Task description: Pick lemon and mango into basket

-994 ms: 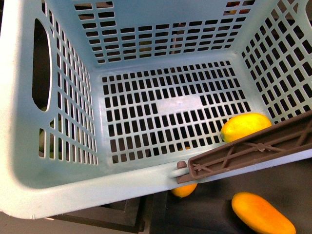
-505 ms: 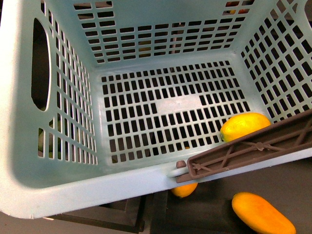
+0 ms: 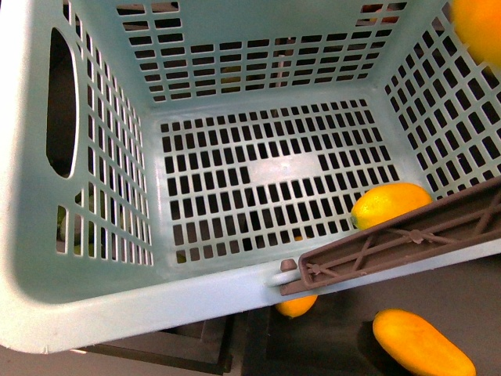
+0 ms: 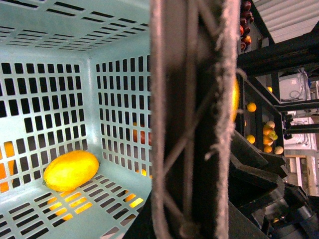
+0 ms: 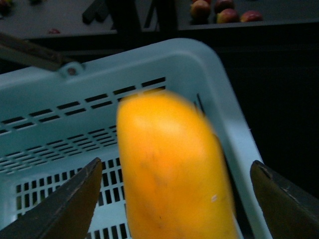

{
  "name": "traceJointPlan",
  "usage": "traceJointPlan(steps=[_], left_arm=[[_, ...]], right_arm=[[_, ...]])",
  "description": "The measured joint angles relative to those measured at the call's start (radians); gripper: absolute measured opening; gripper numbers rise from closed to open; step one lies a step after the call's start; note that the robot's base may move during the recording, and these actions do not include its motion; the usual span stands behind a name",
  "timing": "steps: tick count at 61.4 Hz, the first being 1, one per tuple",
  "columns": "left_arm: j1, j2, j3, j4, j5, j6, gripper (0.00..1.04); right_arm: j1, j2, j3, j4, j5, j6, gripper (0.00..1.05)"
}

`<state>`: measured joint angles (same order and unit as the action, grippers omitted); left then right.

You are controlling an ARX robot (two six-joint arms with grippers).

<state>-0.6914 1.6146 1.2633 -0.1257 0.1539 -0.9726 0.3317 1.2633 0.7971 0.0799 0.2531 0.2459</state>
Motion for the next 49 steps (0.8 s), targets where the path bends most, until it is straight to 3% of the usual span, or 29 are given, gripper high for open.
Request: traceJointPlan(steps=[3, 11, 20, 24, 30, 49], left_arm=[[0.0, 0.0, 0.0, 0.0, 0.0, 0.0, 0.05], [0.0, 0.002, -0.003, 0.0, 0.003, -0.003, 0.05], [0.0, 0.002, -0.003, 0.0, -0.009, 0.002, 0.05], [0.0, 0.002, -0.003, 0.0, -0.006, 0.005, 0.05], [0.001, 0.002, -0.003, 0.0, -0.001, 0.0, 0.05], [0.0, 0.002, -0.003, 0.0, 0.003, 0.0, 0.05]], right_arm=[[-0.008, -0.01, 0.0, -0.007, 0.021, 0.012, 0.97], [-0.058, -0.08, -0.009, -0.054, 0.119, 0.05, 0.96], [-0.081, -0.129, -0.027, -0.034, 0.119, 0.052, 0.95], [-0.105, -0.152, -0.136, 0.217, -0.008, -0.044, 0.83], [-0.132, -0.198, -0.28, 0.436, -0.068, -0.156, 0.67], [-0.209, -0.358, -0.514, 0.528, -0.134, -0.229, 0.17]])
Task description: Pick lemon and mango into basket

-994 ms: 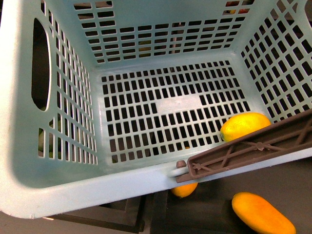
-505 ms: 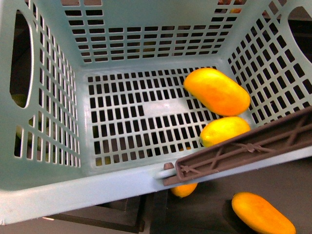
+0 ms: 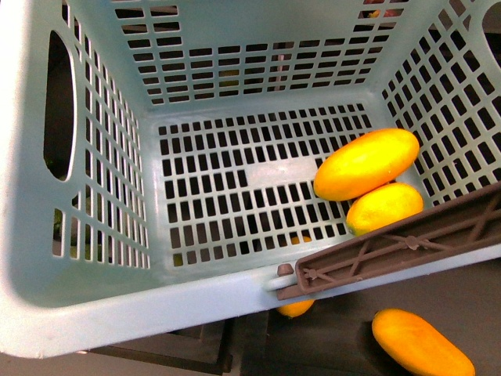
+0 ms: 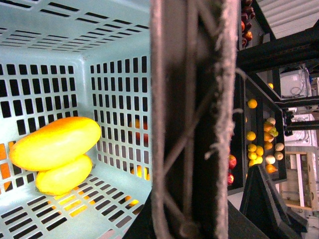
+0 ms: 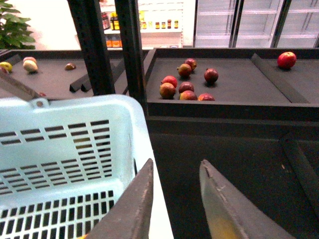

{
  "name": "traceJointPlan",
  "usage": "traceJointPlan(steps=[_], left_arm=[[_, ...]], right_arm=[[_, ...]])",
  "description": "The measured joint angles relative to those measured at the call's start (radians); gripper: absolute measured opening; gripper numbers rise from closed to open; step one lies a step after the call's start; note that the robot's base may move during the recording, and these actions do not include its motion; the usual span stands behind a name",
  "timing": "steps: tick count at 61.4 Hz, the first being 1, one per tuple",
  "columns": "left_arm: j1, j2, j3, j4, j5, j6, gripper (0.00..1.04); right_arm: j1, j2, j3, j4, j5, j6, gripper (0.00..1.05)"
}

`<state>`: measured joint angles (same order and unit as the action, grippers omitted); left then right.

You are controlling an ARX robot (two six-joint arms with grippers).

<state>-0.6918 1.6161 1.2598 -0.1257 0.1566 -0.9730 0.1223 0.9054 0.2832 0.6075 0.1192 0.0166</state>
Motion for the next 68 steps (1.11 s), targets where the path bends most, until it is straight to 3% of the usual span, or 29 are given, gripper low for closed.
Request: traceJointPlan(steps=[5, 23, 68], left_arm=[[0.0, 0.0, 0.0, 0.0, -0.001, 0.0, 0.05], [0.001, 0.0, 0.0, 0.0, 0.0, 0.0, 0.05], [0.001, 0.0, 0.0, 0.0, -0.003, 0.001, 0.05]], right_arm=[[-0.015, -0.047, -0.046, 0.002, -0.019, -0.011, 0.02], [-0.118, -0.195, -0.155, -0.033, -0.113, -0.011, 0.02], [-0.119, -0.55, -0.266, -0.251, -0.117, -0.013, 0.02]])
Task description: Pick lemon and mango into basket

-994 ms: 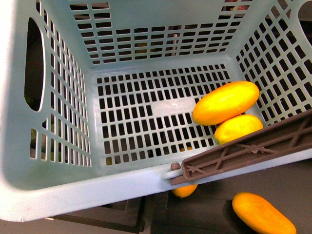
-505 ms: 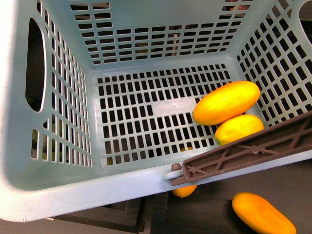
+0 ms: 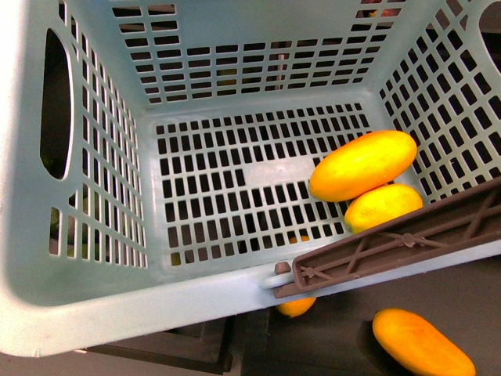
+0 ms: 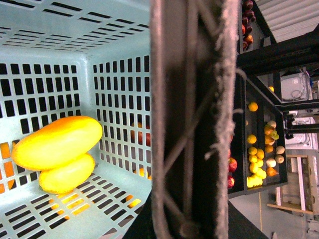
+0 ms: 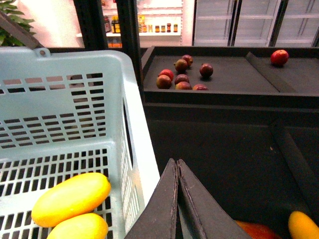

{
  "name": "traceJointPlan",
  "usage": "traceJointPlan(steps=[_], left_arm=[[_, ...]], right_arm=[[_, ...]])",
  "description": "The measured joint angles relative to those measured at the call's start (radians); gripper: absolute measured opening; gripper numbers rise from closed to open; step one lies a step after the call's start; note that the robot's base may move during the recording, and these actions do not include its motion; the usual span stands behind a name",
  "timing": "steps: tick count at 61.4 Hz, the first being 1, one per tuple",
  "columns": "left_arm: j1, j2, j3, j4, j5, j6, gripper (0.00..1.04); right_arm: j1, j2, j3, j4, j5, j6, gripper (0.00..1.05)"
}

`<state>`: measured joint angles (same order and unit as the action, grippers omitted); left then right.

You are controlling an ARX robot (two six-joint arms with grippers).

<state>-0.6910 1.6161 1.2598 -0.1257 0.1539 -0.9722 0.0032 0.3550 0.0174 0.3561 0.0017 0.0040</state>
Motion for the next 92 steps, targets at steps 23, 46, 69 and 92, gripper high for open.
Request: traceJointPlan(steps=[23, 46, 69, 92], left_arm=[[0.0, 0.0, 0.0, 0.0, 0.0, 0.0, 0.05], [0.0, 0.0, 0.0, 0.0, -0.003, 0.001, 0.05], [0.0, 0.0, 0.0, 0.0, 0.0, 0.001, 0.05], [0.0, 0.0, 0.0, 0.0, 0.0, 0.0, 0.05]], right_arm=[[0.0, -0.133, 0.0, -0.133, 0.0, 0.0, 0.02], [0.0, -0.346, 0.0, -0.353, 0.0, 0.0, 0.02], [0.0, -0.349, 0.0, -0.354, 0.0, -0.001, 0.42], [0.0, -0.349, 0.0, -0.354, 0.0, -0.001, 0.97]])
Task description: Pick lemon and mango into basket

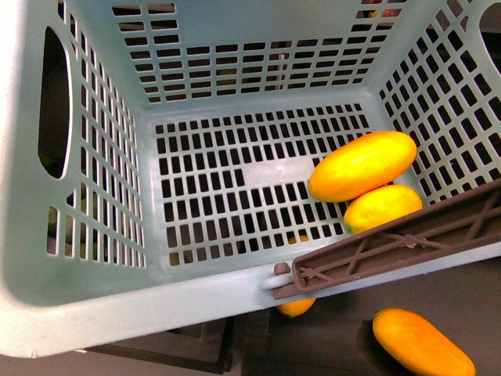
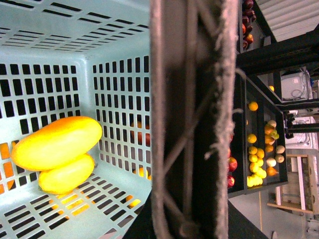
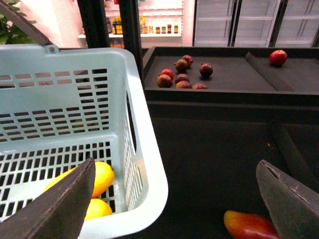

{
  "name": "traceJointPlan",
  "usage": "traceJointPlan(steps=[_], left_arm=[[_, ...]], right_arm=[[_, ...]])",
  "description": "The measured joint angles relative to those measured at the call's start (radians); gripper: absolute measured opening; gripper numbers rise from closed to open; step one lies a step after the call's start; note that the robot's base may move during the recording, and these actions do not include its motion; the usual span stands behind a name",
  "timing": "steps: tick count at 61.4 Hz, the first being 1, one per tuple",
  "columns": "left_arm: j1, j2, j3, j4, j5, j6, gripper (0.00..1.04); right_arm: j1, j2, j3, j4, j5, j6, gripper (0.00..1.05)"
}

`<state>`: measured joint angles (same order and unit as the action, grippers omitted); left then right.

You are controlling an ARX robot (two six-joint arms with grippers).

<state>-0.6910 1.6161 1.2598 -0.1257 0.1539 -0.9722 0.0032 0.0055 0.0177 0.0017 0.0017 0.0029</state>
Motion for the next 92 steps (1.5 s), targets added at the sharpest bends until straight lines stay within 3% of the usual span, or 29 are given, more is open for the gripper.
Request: traceJointPlan(steps=[92], left_arm=[[0.0, 0.001, -0.001, 0.0, 0.0, 0.001, 0.05]], right_arm=[[0.0, -0.002, 0.0, -0.003, 0.0, 0.0, 0.96]])
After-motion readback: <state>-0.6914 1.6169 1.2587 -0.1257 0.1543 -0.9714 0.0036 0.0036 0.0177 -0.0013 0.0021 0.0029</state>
